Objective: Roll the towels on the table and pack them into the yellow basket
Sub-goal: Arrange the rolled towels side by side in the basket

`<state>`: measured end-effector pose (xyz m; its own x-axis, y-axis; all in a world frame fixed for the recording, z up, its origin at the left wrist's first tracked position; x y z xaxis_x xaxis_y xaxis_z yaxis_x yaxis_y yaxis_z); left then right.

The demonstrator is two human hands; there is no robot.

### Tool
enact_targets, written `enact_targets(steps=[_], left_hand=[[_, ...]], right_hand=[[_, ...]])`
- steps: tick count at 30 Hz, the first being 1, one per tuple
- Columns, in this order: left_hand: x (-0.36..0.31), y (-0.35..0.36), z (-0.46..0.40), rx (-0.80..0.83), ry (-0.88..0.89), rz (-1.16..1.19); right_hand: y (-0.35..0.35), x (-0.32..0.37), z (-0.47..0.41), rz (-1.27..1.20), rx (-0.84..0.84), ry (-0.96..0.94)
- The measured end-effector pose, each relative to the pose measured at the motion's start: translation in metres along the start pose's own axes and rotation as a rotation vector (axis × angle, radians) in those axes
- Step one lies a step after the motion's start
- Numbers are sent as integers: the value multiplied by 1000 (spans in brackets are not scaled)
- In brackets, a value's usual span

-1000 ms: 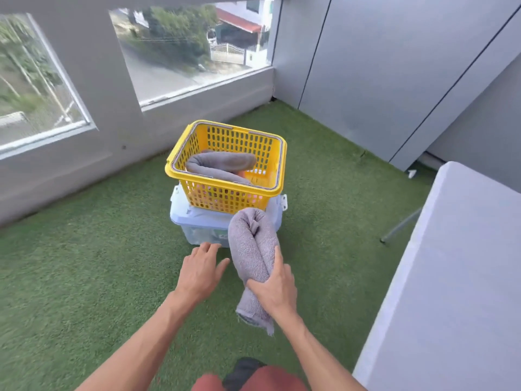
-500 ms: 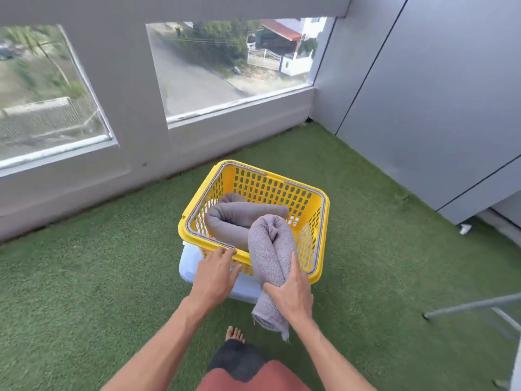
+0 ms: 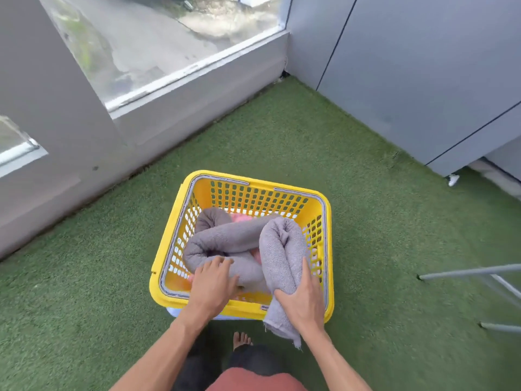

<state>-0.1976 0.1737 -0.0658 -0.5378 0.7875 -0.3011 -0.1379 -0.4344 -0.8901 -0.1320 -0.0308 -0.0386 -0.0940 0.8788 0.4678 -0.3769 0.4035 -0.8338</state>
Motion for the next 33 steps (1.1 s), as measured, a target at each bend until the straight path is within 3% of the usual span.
enact_targets(steps=[6,12,25,29,33], left_hand=[[16,23,-71,-7,153,-171],[64,83,-114,243,164,-386],[98,117,-130,128,176,-269],[95,112,-127,171,151,-240],[87,94,-114,149,130,-184]], right_hand=[[23,-9,-44,114,-35,138],[67,-37,-92,245,-37,140],[192,-113,-161,224,198,308],[179,-118,-161,25,231,278],[121,-86,-161,-104,0,41]])
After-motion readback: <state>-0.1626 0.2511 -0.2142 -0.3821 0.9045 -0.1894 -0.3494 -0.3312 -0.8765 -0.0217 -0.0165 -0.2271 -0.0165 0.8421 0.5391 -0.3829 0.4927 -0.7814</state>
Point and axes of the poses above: each hand's wrist, its own z-axis away from the middle knuckle, its own y-axis out of the palm, x = y × z, the point moved 3 cm from there along -z, towards the middle knuckle, and after that the axes turned 10 degrees about -y, right-handed, at the moved point
